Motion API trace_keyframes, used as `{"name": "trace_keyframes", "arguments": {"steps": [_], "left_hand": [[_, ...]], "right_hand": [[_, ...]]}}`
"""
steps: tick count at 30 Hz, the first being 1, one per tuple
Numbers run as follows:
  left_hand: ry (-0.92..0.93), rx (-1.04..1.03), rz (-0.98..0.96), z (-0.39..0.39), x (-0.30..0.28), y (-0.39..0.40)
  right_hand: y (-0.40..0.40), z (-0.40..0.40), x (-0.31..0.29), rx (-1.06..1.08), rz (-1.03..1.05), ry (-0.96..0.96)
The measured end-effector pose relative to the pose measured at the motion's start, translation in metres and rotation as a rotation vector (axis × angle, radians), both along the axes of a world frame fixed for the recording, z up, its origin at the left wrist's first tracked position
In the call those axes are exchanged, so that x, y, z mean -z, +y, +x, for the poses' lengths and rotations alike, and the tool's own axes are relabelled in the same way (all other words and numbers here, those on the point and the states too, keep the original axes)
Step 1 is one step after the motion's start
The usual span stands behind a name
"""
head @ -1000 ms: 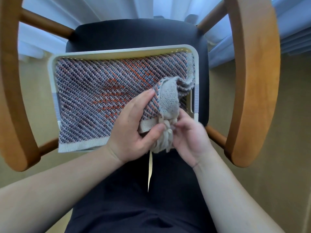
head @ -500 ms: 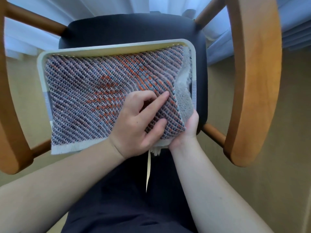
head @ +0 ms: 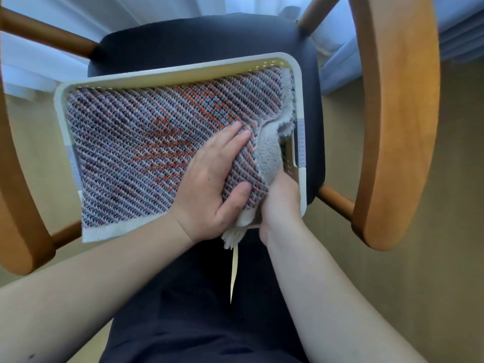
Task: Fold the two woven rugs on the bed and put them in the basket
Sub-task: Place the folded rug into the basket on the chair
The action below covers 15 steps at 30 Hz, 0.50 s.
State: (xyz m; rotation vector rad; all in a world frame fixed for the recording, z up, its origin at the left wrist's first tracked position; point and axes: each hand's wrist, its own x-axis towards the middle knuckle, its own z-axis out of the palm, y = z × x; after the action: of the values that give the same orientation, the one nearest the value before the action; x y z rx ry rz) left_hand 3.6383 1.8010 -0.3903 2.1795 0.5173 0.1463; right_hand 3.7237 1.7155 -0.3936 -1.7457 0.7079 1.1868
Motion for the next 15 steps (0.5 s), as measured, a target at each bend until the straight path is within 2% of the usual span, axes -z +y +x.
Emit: {"name": "trace_keyframes", "arguments": {"steps": [1, 3, 5, 7, 10, 15], "left_hand": [[0.01, 0.01, -0.008, 0.0, -0.001, 0.0], [0.033, 0.031, -0.02, 0.001, -0.001, -0.002], [0.047, 0.053, -0.015, 0.001, 0.001, -0.004], [0.052, 0.068, -0.016, 0.001, 0.004, -0.006], [0.057, 0.071, -0.017, 0.003, 0.006, -0.007], [0.094, 0.107, 0.013, 0.002, 0.016, -0.009]], "right_hand": [[-0.001, 0.005, -0.004, -0.003, 0.001, 0.068], [-0.003, 0.014, -0.013, 0.135, 0.174, 0.286], [-0.003, 0.022, -0.019, 0.297, 0.394, 0.341], [-0.004, 0.023, -0.021, 0.415, 0.512, 0.272], [-0.006, 0.019, -0.016, 0.469, 0.625, 0.168], [-0.012, 0.002, -0.018, 0.514, 0.584, 0.079]]}}
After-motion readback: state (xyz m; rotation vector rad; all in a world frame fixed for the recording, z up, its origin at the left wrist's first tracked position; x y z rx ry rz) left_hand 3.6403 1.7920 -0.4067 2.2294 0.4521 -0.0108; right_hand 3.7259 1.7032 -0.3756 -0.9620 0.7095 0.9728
